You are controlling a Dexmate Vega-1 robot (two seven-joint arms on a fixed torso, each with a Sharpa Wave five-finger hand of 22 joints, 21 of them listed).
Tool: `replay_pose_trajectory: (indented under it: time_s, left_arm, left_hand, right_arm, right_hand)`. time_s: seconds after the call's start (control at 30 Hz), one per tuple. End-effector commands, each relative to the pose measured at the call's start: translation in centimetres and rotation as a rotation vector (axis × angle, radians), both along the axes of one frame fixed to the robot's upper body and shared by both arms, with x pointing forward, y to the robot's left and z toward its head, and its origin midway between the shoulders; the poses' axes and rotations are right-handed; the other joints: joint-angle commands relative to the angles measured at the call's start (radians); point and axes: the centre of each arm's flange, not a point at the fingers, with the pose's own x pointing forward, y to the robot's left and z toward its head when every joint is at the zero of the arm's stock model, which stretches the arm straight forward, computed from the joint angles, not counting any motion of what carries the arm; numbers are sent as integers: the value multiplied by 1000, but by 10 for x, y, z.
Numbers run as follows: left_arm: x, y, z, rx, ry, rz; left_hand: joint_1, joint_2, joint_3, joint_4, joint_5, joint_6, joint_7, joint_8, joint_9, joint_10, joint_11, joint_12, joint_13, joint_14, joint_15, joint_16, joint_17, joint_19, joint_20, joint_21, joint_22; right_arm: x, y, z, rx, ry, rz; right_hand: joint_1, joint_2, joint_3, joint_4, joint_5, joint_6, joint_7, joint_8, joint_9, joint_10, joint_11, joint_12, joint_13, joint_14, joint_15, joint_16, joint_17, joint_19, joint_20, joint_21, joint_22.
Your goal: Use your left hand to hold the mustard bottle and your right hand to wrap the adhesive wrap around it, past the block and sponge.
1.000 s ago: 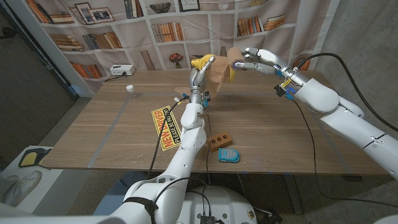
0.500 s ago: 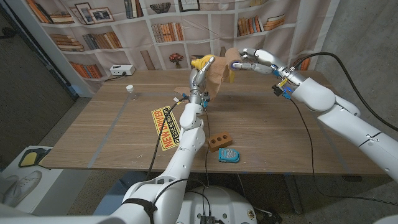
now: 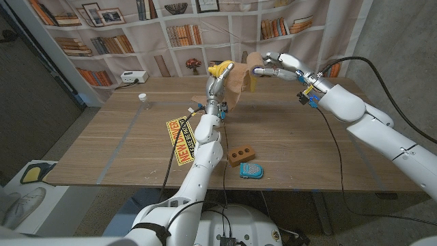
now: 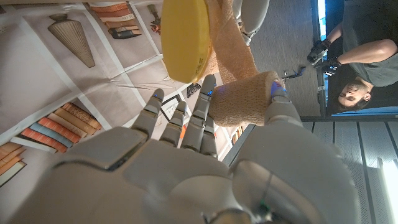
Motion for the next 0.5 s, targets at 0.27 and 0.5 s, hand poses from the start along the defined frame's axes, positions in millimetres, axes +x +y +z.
replay_pose_trajectory:
  time_s: [0.27,0.5]
  left_arm:
    - [-10,16,-6,4,-25,18]
    - [-11,15,-4,-2,-29,24]
  left_hand:
    - [256,244,-6,1,7,1,0,6,1,12,-4,-6,4,5,2,10,4,7,-1,5,1]
    - [256,244,-6,2,7,-1,0,7,2,10,-6,-7,6,5,2,10,3,6,-1,5,1]
  right_arm:
    - [-3,8,-7,1,-5,-12]
    - [2,7,-2,-7,-9,-1]
  right_hand:
    - [-1,9,5,1,4,105,-107,6,5,2,-3,-1,1,3,-51,5,3,-4,-2,-2,2]
    - [-1,8,5,1,4,104,-109,5,4,-3,-4,-5,-1,0,-50,4,3,-5,-3,-2,2]
